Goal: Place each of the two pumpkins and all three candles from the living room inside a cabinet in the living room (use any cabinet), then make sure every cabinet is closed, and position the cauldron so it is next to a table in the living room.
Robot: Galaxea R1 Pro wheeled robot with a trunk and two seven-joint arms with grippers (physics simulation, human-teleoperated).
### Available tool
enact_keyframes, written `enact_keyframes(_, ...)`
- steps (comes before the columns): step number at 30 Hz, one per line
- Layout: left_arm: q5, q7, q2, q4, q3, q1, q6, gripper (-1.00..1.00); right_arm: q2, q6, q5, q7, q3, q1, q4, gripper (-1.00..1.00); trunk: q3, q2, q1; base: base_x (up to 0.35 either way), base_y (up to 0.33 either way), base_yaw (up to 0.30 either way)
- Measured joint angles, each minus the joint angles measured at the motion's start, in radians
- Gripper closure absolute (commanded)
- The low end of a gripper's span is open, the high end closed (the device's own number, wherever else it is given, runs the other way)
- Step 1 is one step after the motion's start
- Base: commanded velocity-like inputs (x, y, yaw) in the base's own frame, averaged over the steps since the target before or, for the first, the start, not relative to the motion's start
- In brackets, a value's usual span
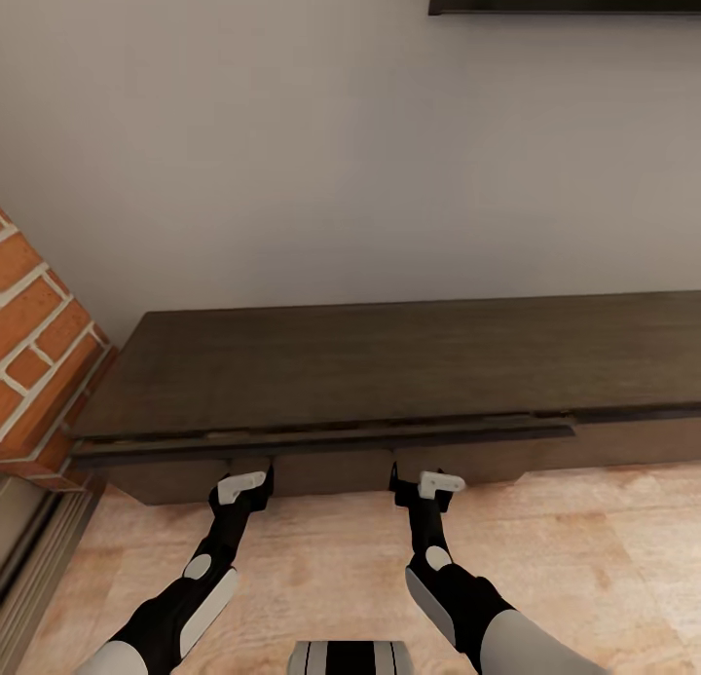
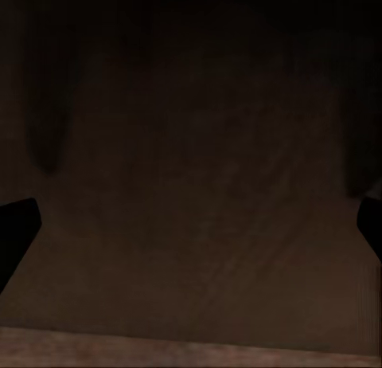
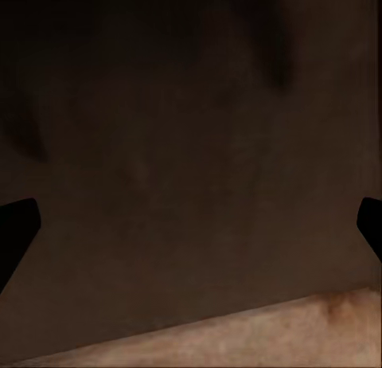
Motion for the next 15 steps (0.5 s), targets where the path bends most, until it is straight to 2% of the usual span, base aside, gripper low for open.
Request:
enact_keyframes(5,-0.001,0.0,0.0,0.0,0.0,0.001,0.0,-1.0,0.0,0.0,0.0,0.0,0.0,0.0,0.0,-1.0,0.0,0.0,0.0,0.044,0.0,0.0)
enact_keyframes(10,-0.002,0.0,0.0,0.0,0.0,0.004,0.0,-1.0,0.0,0.0,-0.001,0.0,0.0,0.0,0.0,-1.0,0.0,0.0,0.0,0.222,0.0,0.0)
enact_keyframes(15,-0.005,0.001,0.001,-0.001,-0.001,0.021,0.001,-1.0,0.0,0.001,0.002,-0.003,0.0,0.007,0.0,-1.0,0.0,0.0,0.0,0.054,0.0,0.0)
